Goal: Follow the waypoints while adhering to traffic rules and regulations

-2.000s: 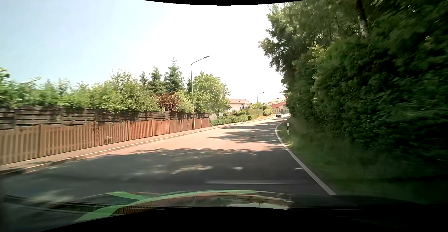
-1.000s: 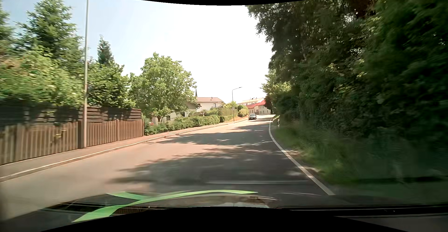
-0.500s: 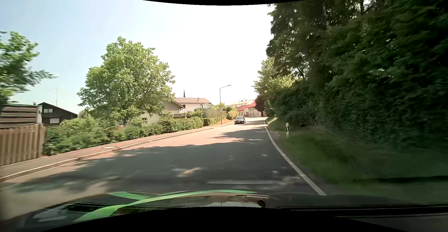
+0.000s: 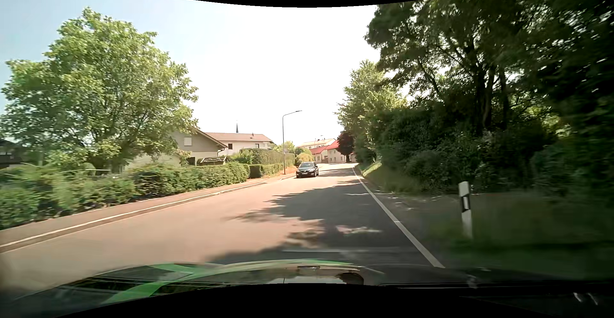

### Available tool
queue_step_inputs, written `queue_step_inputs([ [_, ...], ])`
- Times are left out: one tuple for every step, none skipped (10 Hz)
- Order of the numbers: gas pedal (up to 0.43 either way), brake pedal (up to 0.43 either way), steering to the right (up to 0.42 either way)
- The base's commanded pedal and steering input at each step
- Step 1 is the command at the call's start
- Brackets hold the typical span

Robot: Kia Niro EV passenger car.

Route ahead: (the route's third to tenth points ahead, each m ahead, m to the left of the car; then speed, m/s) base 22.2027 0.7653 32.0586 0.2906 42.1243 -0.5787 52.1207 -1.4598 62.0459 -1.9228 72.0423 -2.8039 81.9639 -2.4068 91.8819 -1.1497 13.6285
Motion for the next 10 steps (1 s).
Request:
queue_step_inputs([
  [0.189,0.0,0.03],
  [0.189,0.0,0.03],
  [0.197,0.0,0.029],
  [0.197,0.0,0.025],
  [0.197,0.0,0.018],
  [0.197,0.0,0.013],
  [0.197,0.0,0.013],
  [0.189,0.0,0.013],
  [0.189,0.0,0.013],
  [0.189,0.0,0.012],
])
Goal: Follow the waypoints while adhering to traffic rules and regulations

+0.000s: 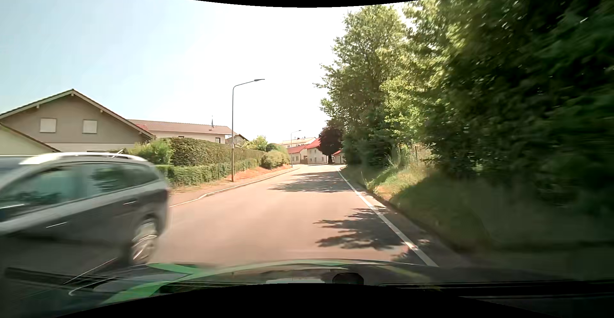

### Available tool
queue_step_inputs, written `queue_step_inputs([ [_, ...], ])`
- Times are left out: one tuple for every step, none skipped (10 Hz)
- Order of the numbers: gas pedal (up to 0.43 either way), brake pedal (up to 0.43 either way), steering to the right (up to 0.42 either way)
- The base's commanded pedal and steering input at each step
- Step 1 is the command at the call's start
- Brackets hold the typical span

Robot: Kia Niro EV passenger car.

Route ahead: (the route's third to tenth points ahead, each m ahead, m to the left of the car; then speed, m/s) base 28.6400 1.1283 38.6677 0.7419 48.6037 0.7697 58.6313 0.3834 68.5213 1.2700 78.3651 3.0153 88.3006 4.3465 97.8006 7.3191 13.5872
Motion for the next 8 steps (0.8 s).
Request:
queue_step_inputs([
  [0.189,0.0,0.01],
  [0.177,0.0,0.007],
  [0.157,0.0,0.003],
  [0.157,0.0,0.001],
  [0.15,0.0,0.001],
  [0.15,0.0,0.001],
  [0.15,0.0,0.0],
  [0.15,0.0,-0.003],
])
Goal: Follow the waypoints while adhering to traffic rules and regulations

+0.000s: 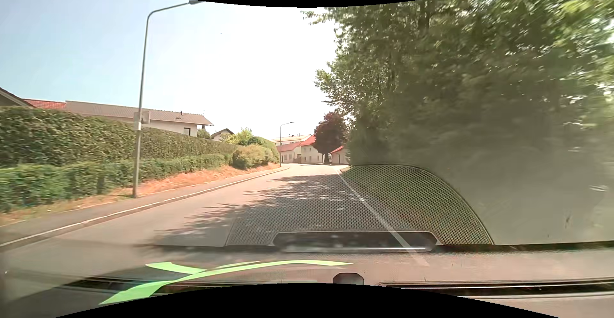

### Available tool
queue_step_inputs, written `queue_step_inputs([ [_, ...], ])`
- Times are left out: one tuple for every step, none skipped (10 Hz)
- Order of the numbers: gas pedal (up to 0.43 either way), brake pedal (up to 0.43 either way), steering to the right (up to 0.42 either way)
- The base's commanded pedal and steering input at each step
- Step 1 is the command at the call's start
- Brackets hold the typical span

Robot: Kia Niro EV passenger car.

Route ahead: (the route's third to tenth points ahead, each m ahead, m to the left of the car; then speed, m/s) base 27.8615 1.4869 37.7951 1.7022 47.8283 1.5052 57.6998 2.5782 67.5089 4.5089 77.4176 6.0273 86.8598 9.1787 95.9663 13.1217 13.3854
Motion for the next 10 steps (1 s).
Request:
queue_step_inputs([
  [0.15,0.0,-0.003],
  [0.15,0.0,-0.003],
  [0.15,0.0,-0.003],
  [0.15,0.0,-0.003],
  [0.15,0.0,-0.003],
  [0.15,0.0,-0.003],
  [0.15,0.0,-0.003],
  [0.138,0.0,-0.003],
  [0.138,0.0,-0.003],
  [0.138,0.0,-0.003],
])
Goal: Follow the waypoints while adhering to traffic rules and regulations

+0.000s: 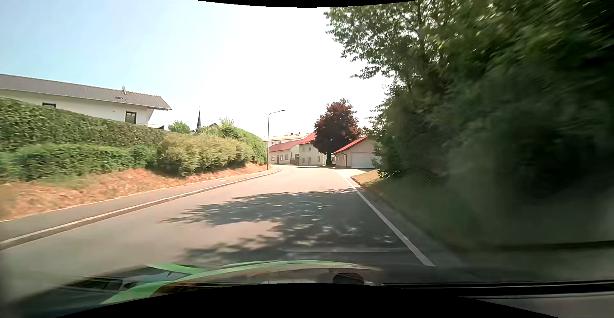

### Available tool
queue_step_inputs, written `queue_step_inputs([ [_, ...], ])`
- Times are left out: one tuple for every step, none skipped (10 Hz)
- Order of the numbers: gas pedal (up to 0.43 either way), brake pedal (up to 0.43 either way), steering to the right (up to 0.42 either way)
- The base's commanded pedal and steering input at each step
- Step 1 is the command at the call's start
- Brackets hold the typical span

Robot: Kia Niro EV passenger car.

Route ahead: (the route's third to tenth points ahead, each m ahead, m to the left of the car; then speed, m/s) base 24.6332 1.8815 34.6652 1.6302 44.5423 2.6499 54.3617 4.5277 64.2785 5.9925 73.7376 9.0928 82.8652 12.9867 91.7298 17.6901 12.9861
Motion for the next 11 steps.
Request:
queue_step_inputs([
  [0.138,0.0,-0.003],
  [0.138,0.0,-0.003],
  [0.138,0.0,-0.003],
  [0.138,0.0,-0.003],
  [0.138,0.0,-0.003],
  [0.138,0.0,-0.003],
  [0.138,0.0,-0.003],
  [0.138,0.0,-0.003],
  [0.138,0.0,-0.003],
  [0.138,0.0,-0.003],
  [0.138,0.0,-0.003],
])
